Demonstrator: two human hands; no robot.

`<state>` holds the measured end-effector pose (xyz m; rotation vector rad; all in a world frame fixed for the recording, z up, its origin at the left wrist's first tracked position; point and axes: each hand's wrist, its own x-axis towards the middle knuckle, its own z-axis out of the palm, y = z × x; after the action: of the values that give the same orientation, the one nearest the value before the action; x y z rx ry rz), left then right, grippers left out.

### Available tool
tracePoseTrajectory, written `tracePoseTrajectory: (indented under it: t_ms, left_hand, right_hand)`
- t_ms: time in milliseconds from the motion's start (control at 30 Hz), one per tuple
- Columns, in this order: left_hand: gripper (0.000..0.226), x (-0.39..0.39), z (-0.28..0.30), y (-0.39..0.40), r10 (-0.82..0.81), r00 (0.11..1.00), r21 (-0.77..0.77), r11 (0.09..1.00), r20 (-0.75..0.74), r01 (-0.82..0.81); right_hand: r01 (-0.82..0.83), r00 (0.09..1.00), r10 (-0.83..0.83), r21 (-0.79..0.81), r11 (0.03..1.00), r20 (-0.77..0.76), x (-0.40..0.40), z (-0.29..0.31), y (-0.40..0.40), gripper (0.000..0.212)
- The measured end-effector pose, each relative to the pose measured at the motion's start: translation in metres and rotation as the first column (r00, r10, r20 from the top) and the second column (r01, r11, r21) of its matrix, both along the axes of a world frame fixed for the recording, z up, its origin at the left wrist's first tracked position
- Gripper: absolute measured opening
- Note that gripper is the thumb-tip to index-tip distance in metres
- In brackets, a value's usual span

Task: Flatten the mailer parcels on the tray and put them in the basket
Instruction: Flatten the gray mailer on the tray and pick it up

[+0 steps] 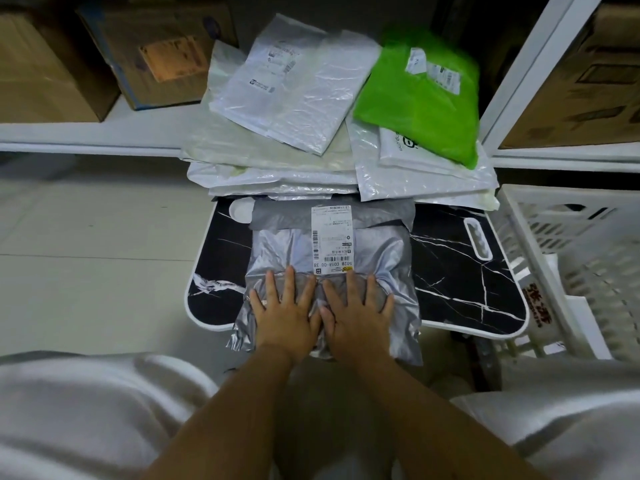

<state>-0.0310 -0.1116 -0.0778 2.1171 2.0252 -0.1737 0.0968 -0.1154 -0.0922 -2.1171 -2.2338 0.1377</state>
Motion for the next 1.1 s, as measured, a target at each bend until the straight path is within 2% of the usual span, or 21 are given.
tracePoseTrajectory:
  t_ms: [233, 367, 433, 533, 600, 700, 933, 1100]
  left_hand:
    - [0.053, 0.002, 0.008, 0.004, 0.018, 1.000, 0.022, 1.000, 0.006, -0.019]
    - [0.038, 0.015, 0.021, 0.019, 0.009, 0.999, 0.226, 0.974, 0.051, -0.020]
    - [0.039, 0.021, 0.020, 0.030, 0.028, 0.995, 0.221, 0.974, 0.092, -0.048]
    - [0.054, 0.020, 0.005, 0.039, 0.042, 0.994, 0.105, 0.993, 0.101, -0.053]
    - [0.055, 0.016, -0.004, 0.042, 0.024, 0.997, 0.043, 0.999, 0.072, -0.027]
    - [0.055, 0.014, -0.005, 0.043, 0.014, 0.998, 0.006, 1.000, 0.064, -0.015]
    - [0.054, 0.016, -0.001, 0.044, 0.038, 0.995, -0.009, 0.999, 0.091, -0.038]
    - [0.064, 0.013, 0.004, 0.048, 0.072, 0.992, 0.039, 0.996, 0.102, -0.077]
  right_hand:
    - [0.012, 1.000, -0.012, 0.020, 1.000, 0.010, 0.004, 0.011, 0.004, 0.055]
    - [-0.001, 1.000, -0.004, 0.192, 0.981, 0.027, 0.006, 0.029, 0.030, 0.036]
    - [-0.016, 1.000, 0.012, 0.219, 0.976, 0.017, 0.010, 0.032, 0.043, 0.033]
    - [-0.082, 0.997, 0.081, 0.040, 0.996, 0.013, 0.019, 0.023, 0.047, 0.056]
    - [-0.083, 0.996, 0.082, -0.082, 0.993, -0.016, 0.023, 0.014, 0.049, 0.064]
    - [-0.094, 0.995, 0.090, -0.166, 0.982, -0.036, 0.025, 0.014, 0.052, 0.059]
    - [-0.077, 0.997, 0.070, -0.206, 0.976, -0.041, 0.024, 0.021, 0.055, 0.059]
    - [-0.006, 1.000, 0.003, -0.160, 0.987, -0.023, 0.022, 0.024, 0.062, 0.070]
